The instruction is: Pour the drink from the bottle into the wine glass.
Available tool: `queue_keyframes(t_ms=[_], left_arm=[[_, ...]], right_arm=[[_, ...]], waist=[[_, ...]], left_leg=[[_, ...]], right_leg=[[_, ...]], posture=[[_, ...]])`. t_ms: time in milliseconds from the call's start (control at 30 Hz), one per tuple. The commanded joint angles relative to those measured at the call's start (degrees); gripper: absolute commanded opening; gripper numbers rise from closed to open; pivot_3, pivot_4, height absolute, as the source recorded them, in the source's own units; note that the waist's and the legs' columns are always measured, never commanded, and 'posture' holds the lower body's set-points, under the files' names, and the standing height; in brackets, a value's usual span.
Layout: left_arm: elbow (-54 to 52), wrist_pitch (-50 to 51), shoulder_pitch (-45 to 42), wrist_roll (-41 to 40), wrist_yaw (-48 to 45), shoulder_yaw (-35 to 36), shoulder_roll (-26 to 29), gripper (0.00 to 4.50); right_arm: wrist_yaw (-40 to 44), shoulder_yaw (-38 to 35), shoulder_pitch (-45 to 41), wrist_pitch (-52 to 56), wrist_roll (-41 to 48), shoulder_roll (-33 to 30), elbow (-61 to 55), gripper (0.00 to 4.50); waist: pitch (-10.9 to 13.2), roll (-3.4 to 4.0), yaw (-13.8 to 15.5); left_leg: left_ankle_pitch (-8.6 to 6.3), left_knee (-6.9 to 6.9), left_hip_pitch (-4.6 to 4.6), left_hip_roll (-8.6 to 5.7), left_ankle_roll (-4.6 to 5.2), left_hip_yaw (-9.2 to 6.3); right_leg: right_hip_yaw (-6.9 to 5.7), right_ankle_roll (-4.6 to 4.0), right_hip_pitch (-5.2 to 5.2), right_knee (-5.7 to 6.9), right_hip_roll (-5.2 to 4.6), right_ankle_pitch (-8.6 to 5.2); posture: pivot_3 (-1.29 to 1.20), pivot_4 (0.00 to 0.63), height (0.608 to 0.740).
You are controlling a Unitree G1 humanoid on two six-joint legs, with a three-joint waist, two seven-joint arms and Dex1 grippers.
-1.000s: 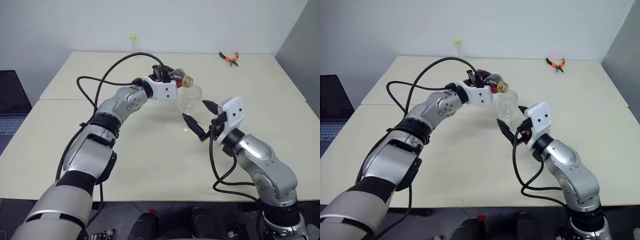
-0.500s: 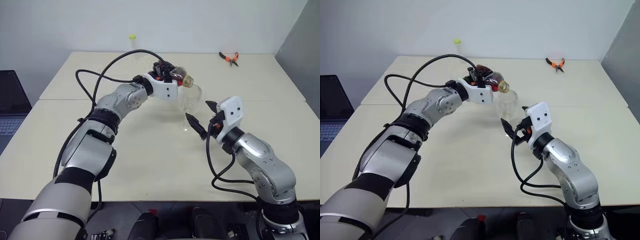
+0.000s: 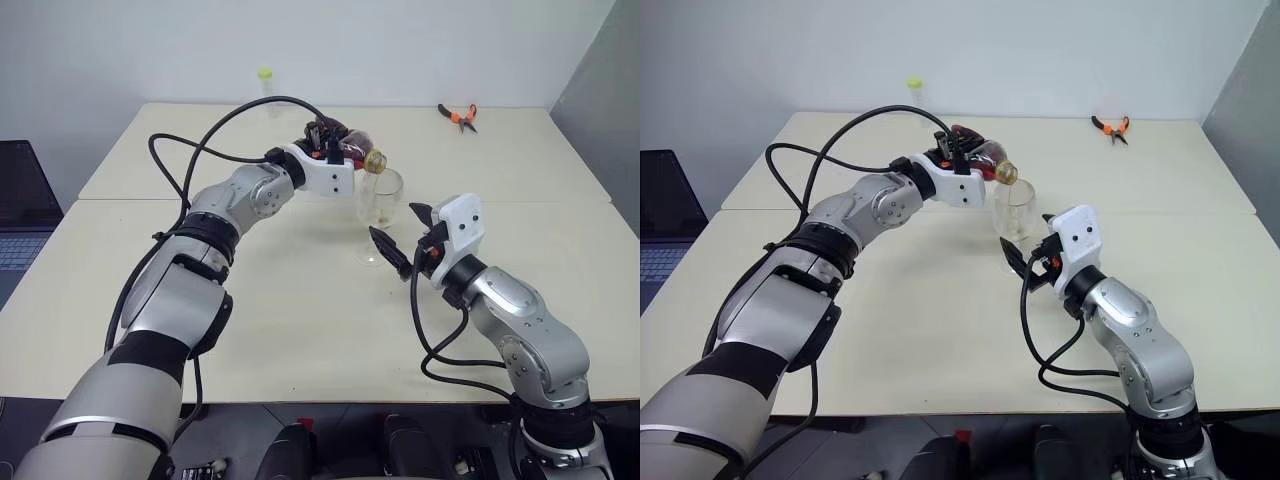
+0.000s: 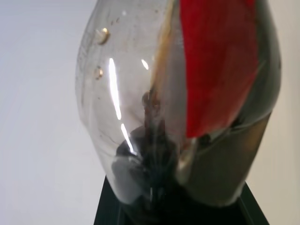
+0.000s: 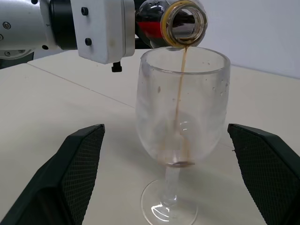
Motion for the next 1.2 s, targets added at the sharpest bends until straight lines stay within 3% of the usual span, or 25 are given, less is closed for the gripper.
queue_keyframes(t_ms=[33, 1200], left_arm=[[-0.81, -0.63, -3.04, -0.21, 1.6, 0.21, 1.0, 0.69], [1.3, -2.22, -5.61, 2.48, 4.25, -2.48, 1.95, 0.69]], right_arm=[[0.11, -0.86, -0.74, -0.06, 0.19, 0.01, -1.69, 4.5], [1.41, -0.33, 1.75, -3.43, -2.52, -0.07, -1.51, 4.5]], waist=[[0.0, 0.0, 0.0], [0.0, 0.0, -0.03]], left_leg=[[0.0, 0.0, 0.0, 0.0, 0.0, 0.0], [0.01, 0.02, -0.02, -0.01, -0.01, 0.03]], right_leg=[[0.0, 0.0, 0.0, 0.0, 0.0, 0.0], [0.01, 0.0, -0.04, 0.03, 0.0, 0.0]], posture=[[0.0, 0.15, 0.74], [0.0, 0.15, 0.74]])
